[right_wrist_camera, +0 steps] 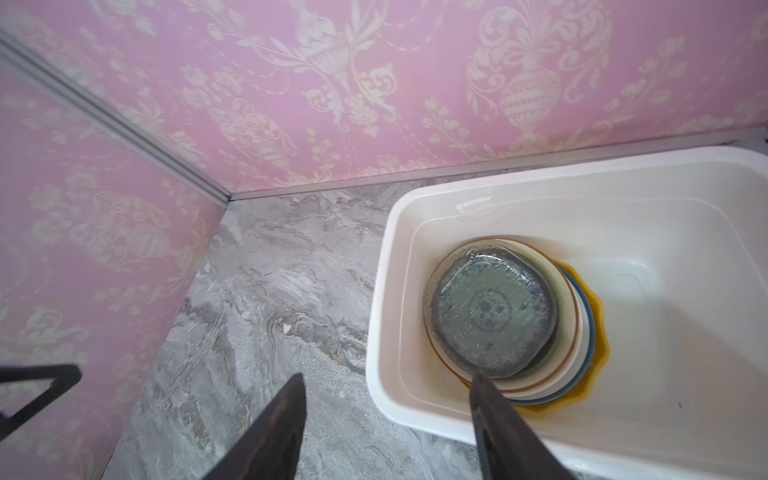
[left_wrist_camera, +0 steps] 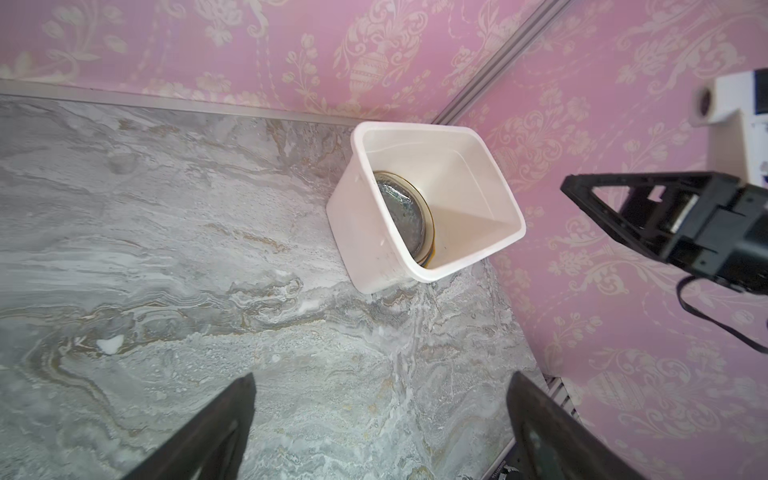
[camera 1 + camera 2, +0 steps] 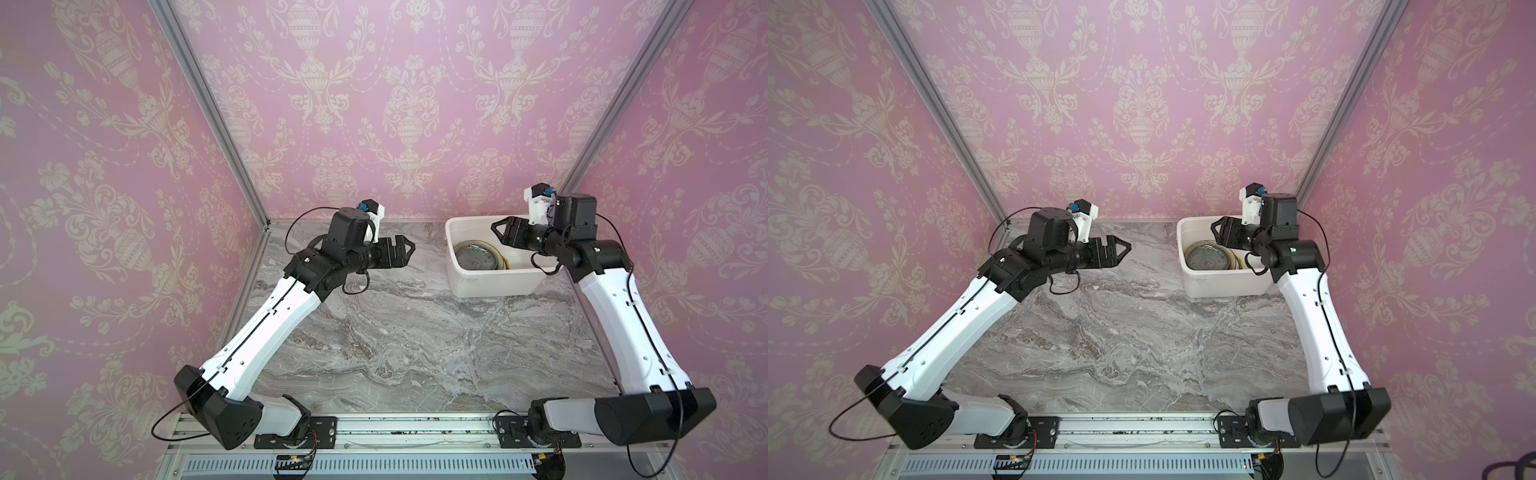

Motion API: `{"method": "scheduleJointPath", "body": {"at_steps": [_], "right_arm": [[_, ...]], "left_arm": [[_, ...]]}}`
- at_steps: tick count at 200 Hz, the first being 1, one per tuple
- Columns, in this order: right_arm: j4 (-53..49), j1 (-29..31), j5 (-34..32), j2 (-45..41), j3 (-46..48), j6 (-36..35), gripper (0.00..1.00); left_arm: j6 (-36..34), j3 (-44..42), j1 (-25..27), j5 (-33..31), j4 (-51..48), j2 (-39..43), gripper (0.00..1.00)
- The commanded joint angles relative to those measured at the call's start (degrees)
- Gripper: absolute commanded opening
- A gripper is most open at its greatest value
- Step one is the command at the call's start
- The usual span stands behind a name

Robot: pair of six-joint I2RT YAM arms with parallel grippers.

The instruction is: Place the plates into the plastic bin on the countertop

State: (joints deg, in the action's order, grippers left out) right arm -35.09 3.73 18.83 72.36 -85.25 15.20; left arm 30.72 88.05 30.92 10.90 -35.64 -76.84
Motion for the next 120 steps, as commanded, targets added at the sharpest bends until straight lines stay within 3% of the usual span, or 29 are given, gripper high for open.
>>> {"method": "scheduleJointPath", "body": {"at_steps": [1,37,79,98,120], "right_arm": [[8.2,0.5,3.4,-8.0,8.3,-1.2,0.68],[15.1,1.0,0.0,-21.5,24.2,-3.3,0.71],[15.3,0.9,-10.4,-27.5,35.9,-4.7,0.67],[20.1,0.9,-15.7,-29.8,43.6,-5.8,0.67],[29.1,0.9,-19.1,-31.3,52.9,-8.9,0.69]], "left_arm": [[-2.1,-2.7,-3.1,-7.9,-3.1,6.5,0.99],[-1.7,-13.4,-9.7,-19.4,-2.3,18.5,0.99],[-5.7,-32.5,-13.4,-40.8,2.5,31.9,0.99],[-8.4,-41.8,-15.8,-45.6,7.3,36.1,0.99],[-10.1,-51.7,-19.9,-44.9,13.7,37.4,0.99]]}}
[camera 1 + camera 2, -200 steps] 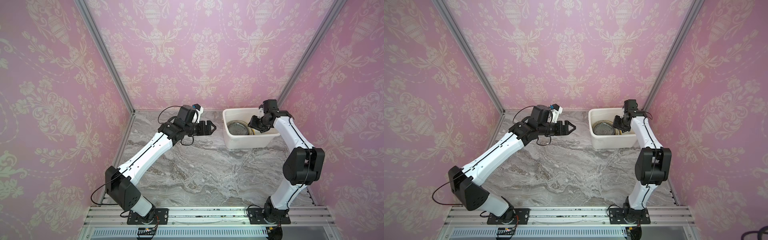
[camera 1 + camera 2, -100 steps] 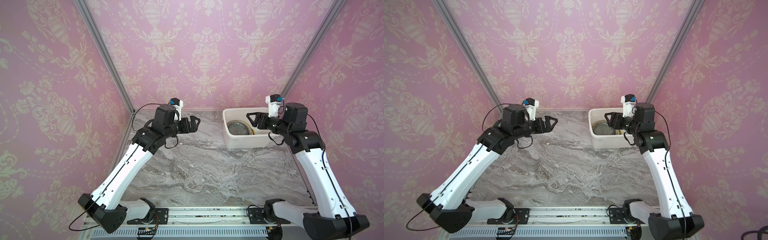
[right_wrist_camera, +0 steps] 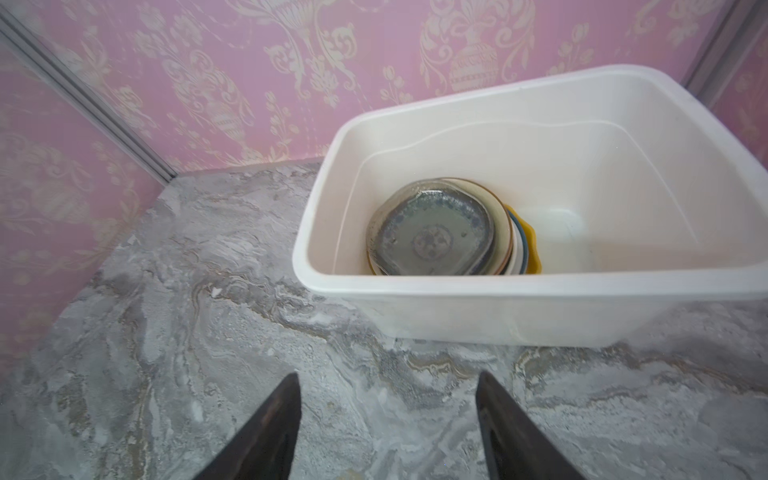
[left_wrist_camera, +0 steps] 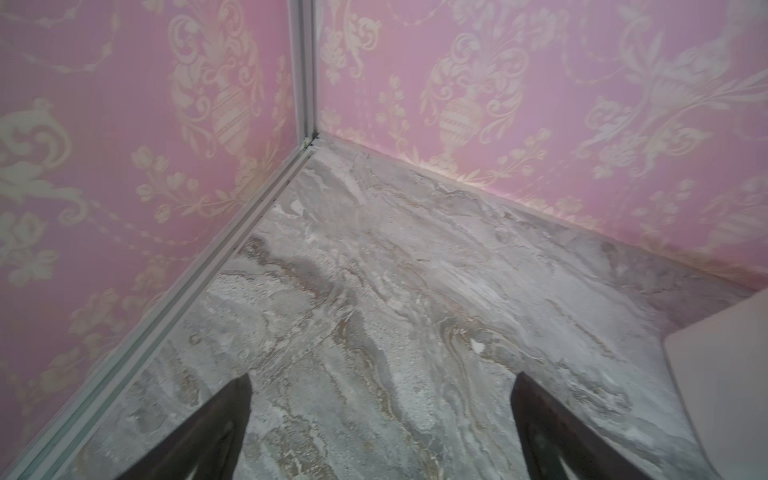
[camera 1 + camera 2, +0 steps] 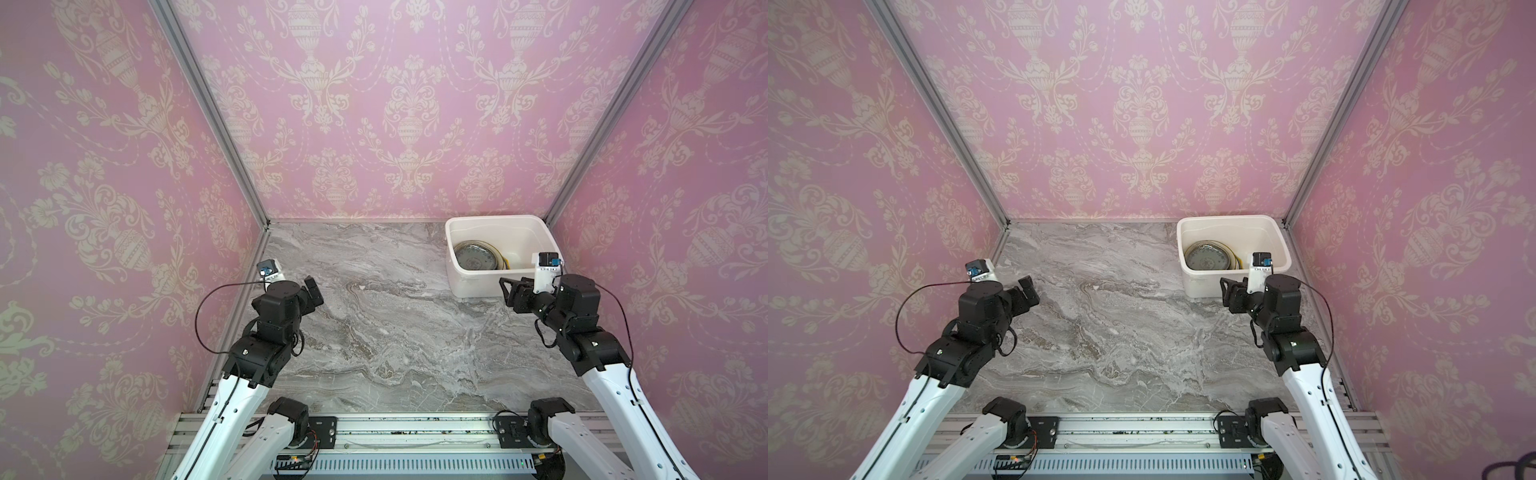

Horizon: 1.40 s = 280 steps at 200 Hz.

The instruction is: Place the plates into the plastic bin on the countertop

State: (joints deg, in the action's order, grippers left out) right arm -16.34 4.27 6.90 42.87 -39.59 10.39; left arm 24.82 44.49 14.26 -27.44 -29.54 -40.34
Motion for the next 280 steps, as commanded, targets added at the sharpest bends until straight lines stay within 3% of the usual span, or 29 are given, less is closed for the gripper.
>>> {"method": "scheduleJointPath", "body": {"at_steps": [1,25,48,94,122,154,184,211,226,248,261,280], "right_arm": [[10.7,0.3,-7.3,-1.8,7.6,-4.3,0.7],[19.4,0.3,-12.5,0.8,14.5,-7.3,0.73],[28.1,0.2,-15.6,5.9,18.0,-8.1,0.76],[46.0,-0.7,-10.1,16.7,22.2,-9.3,0.73],[53.3,-0.7,-6.9,19.8,23.1,-9.7,0.73],[60.9,-0.9,-3.5,26.0,23.9,-9.6,0.73],[66.6,-1.2,-4.5,31.3,24.7,-9.4,0.74],[66.8,-1.9,-4.4,34.8,22.6,-10.5,0.73],[70.0,-2.8,-4.2,38.8,21.9,-9.9,0.73],[76.3,-3.3,-3.8,46.2,21.2,-9.3,0.73],[69.5,-3.4,-5.3,45.1,18.9,-9.0,0.75],[70.1,-3.5,-5.2,45.6,18.8,-8.6,0.8]], "left_arm": [[-4.2,-8.5,-3.6,-6.4,8.0,0.9,0.99],[-5.6,-16.5,-8.2,-3.7,17.9,-1.4,0.99],[-9.5,-24.3,-10.1,-6.4,33.0,-5.1,0.99],[-13.9,-30.5,-13.4,-6.8,53.8,-17.7,0.99],[-15.2,-32.5,-14.9,-2.3,65.6,-24.7,0.99],[-16.3,-31.0,-16.1,1.6,73.9,-32.2,0.99],[-17.4,-28.4,-16.8,5.9,80.2,-39.2,0.99],[-17.9,-27.1,-17.0,9.1,88.1,-47.5,0.99],[-19.8,-24.8,-16.3,13.7,83.3,-48.1,0.99],[-20.2,-24.5,-16.4,16.4,84.8,-51.0,0.99],[-21.0,-25.7,-16.4,16.9,91.4,-53.7,0.99],[-20.8,-25.1,-16.4,16.8,88.2,-52.7,0.99]]}}
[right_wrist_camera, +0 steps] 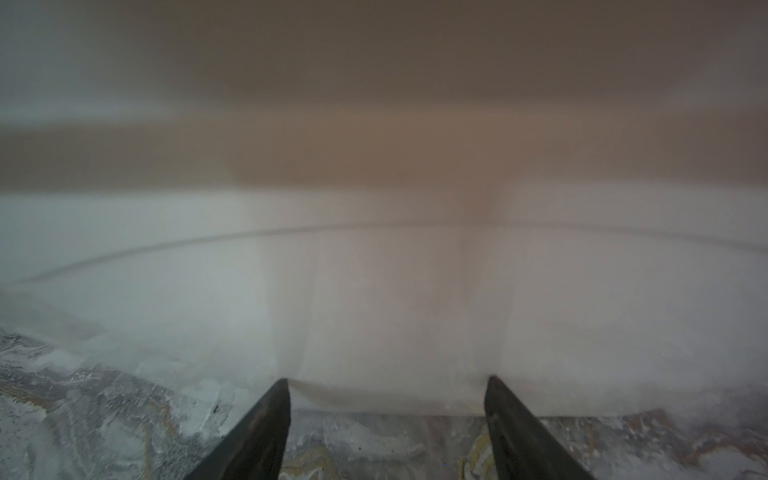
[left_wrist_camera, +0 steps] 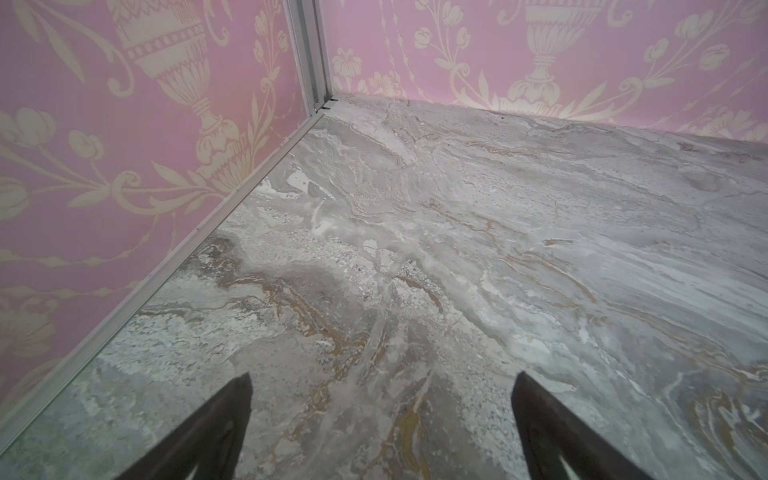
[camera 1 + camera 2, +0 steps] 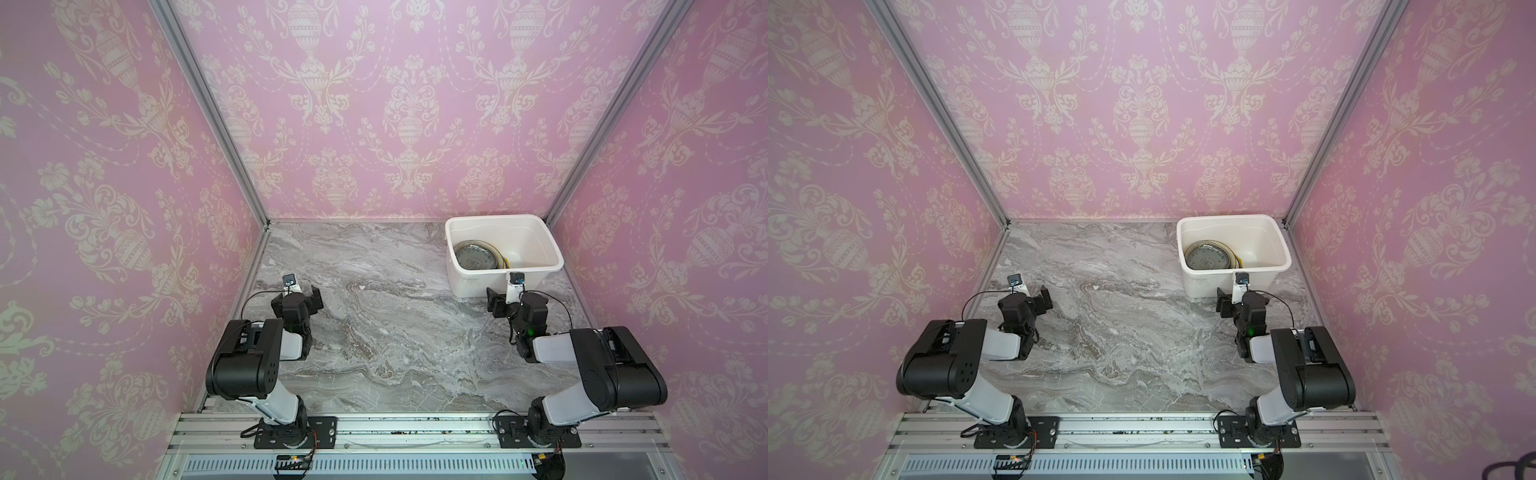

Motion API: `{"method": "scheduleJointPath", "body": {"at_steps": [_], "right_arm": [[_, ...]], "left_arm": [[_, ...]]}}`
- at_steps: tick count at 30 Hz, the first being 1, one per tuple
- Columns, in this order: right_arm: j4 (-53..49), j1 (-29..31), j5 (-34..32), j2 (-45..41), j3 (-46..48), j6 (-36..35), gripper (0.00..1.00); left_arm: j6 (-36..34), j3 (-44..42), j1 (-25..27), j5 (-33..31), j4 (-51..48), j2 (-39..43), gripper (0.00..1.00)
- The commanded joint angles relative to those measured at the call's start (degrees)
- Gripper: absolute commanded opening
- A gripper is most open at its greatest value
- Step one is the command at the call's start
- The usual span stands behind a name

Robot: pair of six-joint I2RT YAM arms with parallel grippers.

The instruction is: Place the plates into the plastic bin on the countertop

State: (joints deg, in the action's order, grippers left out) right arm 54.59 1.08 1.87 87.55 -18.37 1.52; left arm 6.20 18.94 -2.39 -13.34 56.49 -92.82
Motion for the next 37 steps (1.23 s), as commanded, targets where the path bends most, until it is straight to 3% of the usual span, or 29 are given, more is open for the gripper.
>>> {"method": "scheduleJointPath", "body": {"at_steps": [1,3,4,5,10,17,37], "right_arm": [[-0.7,-0.3,-0.1,0.9,-2.4,0.3,0.81],[-0.5,-0.6,0.2,1.2,-2.4,0.4,0.87],[-0.7,-0.8,-0.1,1.2,-2.6,0.8,0.98],[-0.6,-0.9,0.0,1.2,-2.7,0.9,1.0],[-0.5,-0.8,-0.1,1.2,-2.6,0.8,1.0],[-0.3,-0.4,-0.9,1.0,-2.4,0.6,1.0],[-0.5,-0.7,-0.3,1.1,-2.6,0.8,1.0]], "left_arm": [[-2.2,0.4,0.3,2.6,2.3,-0.3,0.99],[-2.6,0.1,0.4,2.5,4.6,-1.2,0.99],[-2.4,0.4,0.4,2.5,3.1,-0.7,0.99],[-2.5,0.4,0.5,2.4,3.1,-0.8,0.99],[-2.8,0.1,0.6,2.3,4.1,-0.9,0.99],[-4.2,1.0,0.6,6.9,2.0,-0.7,0.99],[-4.3,1.2,0.6,6.9,1.9,-0.9,0.99]]}}
